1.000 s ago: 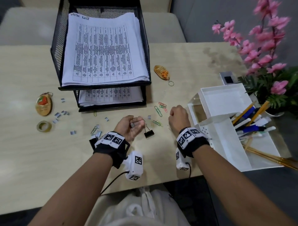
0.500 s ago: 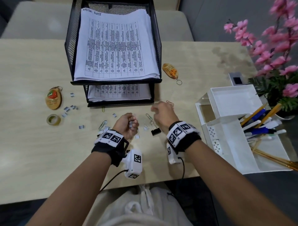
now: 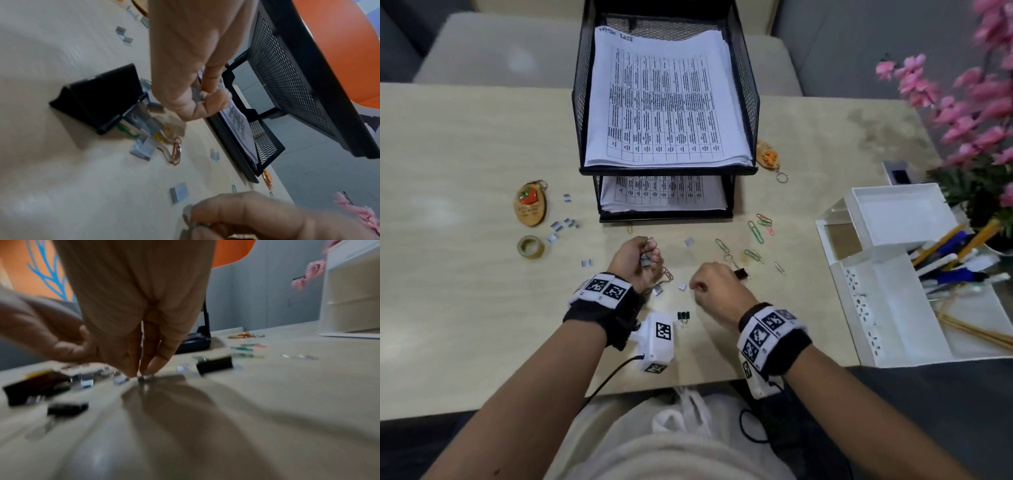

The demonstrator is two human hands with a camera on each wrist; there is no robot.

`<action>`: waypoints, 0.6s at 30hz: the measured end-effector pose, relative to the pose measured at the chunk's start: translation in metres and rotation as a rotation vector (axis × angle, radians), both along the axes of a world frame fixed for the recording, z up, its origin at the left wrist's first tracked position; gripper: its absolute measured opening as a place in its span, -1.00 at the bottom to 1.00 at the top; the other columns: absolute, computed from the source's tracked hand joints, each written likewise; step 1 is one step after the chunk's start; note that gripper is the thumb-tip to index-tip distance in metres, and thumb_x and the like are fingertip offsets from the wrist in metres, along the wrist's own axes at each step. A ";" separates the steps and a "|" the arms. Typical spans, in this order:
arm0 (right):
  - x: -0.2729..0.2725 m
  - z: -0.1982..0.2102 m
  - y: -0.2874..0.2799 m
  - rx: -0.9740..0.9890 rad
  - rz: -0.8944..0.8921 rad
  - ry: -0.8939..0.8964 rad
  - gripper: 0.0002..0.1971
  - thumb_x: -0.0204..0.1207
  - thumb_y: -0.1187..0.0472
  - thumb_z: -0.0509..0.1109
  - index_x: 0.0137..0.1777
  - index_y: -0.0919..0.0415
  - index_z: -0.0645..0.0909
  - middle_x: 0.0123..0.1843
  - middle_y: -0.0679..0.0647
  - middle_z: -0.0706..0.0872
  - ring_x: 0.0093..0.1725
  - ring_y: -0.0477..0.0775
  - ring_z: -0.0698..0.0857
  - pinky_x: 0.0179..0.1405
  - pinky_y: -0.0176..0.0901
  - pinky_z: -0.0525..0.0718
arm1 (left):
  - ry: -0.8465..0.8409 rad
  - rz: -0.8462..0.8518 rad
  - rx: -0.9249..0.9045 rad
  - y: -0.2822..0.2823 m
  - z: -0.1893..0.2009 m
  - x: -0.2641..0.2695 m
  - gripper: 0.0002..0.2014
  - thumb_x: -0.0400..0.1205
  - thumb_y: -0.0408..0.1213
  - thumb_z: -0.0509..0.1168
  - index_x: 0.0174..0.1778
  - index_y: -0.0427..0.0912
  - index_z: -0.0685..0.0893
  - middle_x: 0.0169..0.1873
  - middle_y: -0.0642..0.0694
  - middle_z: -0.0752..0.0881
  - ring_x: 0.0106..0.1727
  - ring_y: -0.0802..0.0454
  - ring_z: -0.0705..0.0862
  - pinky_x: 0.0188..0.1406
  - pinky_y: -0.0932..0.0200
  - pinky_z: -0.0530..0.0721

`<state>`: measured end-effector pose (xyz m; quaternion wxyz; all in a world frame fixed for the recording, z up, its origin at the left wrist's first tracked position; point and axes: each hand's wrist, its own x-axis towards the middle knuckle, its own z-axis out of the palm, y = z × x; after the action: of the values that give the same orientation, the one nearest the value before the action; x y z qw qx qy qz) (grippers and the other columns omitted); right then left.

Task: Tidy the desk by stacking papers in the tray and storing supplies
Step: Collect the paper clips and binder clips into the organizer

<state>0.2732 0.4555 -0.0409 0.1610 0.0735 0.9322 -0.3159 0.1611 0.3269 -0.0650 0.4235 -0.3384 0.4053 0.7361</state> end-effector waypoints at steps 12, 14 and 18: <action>-0.008 -0.003 -0.014 -0.023 -0.350 0.178 -0.83 0.45 0.45 0.32 -0.17 0.37 0.76 -0.08 0.23 0.75 -0.09 0.08 0.65 0.09 -0.07 0.64 | 0.117 -0.107 -0.031 -0.006 -0.003 0.005 -0.62 0.72 -0.30 -0.02 -0.40 -0.26 0.49 -0.65 -0.09 0.57 -0.66 0.14 0.58 -0.73 0.44 0.56; -0.018 0.015 -0.027 -0.132 -0.355 0.245 -0.90 0.45 0.37 0.42 -0.14 0.30 0.78 -0.10 0.19 0.75 -0.10 -0.02 0.61 0.10 -0.16 0.61 | 0.131 -0.162 -0.029 -0.006 -0.004 0.007 -0.63 0.74 -0.25 -0.01 -0.30 -0.32 0.55 -0.65 -0.14 0.68 -0.66 0.10 0.67 -0.66 0.38 0.67; -0.034 0.042 -0.043 -0.237 -0.329 0.285 -0.86 0.43 0.35 0.47 -0.03 0.29 0.77 -0.07 0.08 0.73 -0.13 -0.07 0.62 -0.08 -0.47 0.59 | 0.101 -0.221 0.089 -0.007 0.000 0.012 -0.66 0.73 -0.22 0.02 -0.22 -0.31 0.58 -0.58 -0.12 0.64 -0.64 0.06 0.64 -0.62 0.30 0.68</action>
<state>0.2393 0.4122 0.0009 -0.0182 0.1598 0.8774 -0.4520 0.1728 0.3195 -0.0647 0.4958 -0.2353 0.4279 0.7182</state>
